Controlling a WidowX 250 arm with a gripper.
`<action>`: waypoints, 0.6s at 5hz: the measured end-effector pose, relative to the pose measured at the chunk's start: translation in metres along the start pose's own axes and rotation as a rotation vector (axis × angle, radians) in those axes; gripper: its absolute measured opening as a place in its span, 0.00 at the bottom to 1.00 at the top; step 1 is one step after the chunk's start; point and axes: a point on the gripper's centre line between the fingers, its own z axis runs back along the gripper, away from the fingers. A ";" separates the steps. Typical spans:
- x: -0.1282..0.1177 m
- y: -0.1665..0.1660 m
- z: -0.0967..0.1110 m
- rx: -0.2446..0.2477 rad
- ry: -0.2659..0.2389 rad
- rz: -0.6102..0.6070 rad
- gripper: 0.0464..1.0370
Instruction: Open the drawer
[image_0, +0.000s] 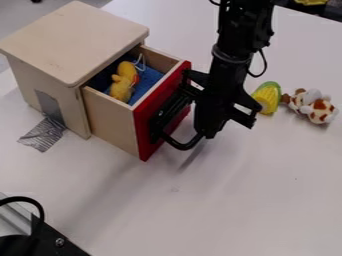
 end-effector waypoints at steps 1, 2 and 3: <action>0.000 -0.002 0.001 0.002 -0.002 -0.007 0.06; -0.001 -0.007 -0.003 0.001 0.011 -0.021 0.06; -0.002 -0.007 -0.003 0.001 0.015 -0.021 0.06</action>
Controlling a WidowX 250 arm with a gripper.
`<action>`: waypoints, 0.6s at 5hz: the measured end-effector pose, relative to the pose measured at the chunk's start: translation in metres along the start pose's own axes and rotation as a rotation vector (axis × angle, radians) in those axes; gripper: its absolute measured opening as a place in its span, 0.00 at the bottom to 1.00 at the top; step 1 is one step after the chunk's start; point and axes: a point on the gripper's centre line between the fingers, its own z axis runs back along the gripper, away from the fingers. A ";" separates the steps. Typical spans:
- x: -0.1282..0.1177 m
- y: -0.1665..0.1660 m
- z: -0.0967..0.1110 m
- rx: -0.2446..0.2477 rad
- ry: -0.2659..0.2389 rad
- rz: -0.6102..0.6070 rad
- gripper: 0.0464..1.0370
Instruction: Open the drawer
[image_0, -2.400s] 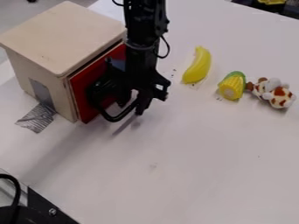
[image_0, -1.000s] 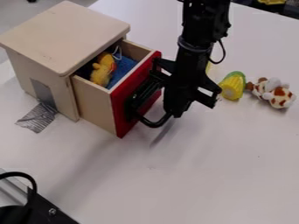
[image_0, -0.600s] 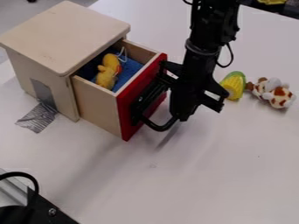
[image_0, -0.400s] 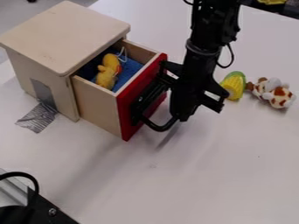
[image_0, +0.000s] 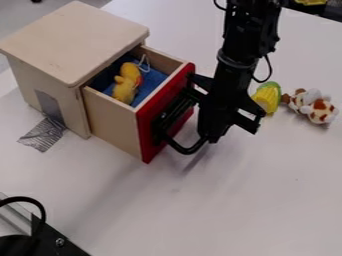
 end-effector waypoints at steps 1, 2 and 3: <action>0.000 0.000 0.000 0.001 0.000 -0.001 0.06; -0.001 -0.003 0.000 0.003 0.002 -0.011 0.06; -0.003 -0.006 0.001 0.006 0.014 -0.023 0.06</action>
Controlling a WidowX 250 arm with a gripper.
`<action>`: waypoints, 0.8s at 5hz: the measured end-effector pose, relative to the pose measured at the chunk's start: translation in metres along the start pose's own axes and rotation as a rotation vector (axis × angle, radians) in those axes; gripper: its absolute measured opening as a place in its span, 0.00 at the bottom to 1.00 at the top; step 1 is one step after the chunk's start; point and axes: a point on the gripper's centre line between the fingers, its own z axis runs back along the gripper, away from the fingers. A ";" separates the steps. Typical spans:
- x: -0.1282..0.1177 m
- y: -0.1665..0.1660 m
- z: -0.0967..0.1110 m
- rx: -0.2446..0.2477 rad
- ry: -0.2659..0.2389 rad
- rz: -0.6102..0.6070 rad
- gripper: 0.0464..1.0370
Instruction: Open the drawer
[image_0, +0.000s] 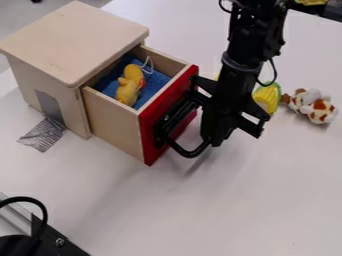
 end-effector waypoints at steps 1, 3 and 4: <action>0.000 -0.004 0.001 -0.001 0.001 -0.011 0.09; 0.000 -0.012 0.024 0.038 -0.073 -0.074 0.59; -0.006 -0.016 0.055 0.056 -0.156 -0.091 0.89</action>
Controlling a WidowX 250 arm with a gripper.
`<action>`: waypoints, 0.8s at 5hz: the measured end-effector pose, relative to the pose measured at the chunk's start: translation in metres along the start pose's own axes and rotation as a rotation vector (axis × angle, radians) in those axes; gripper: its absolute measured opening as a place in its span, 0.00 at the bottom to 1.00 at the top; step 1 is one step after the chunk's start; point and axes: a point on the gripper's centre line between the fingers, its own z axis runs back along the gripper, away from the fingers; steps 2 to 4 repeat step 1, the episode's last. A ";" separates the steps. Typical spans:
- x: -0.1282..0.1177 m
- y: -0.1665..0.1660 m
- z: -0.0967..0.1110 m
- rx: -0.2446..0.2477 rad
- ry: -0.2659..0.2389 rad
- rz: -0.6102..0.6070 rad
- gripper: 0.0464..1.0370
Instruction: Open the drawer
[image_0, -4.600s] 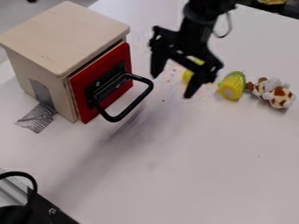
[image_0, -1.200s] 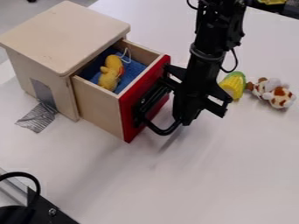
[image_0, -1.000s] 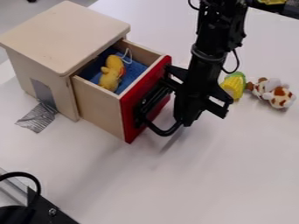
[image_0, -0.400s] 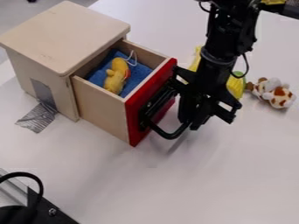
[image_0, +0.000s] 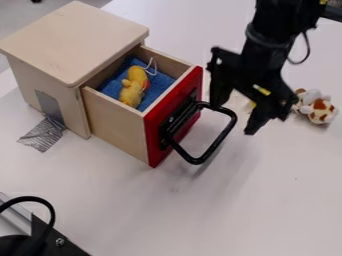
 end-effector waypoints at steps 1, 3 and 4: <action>-0.006 0.003 0.028 -0.004 -0.057 0.020 0.96; -0.006 0.003 0.028 -0.004 -0.057 0.020 0.96; -0.006 0.003 0.028 -0.004 -0.057 0.020 0.96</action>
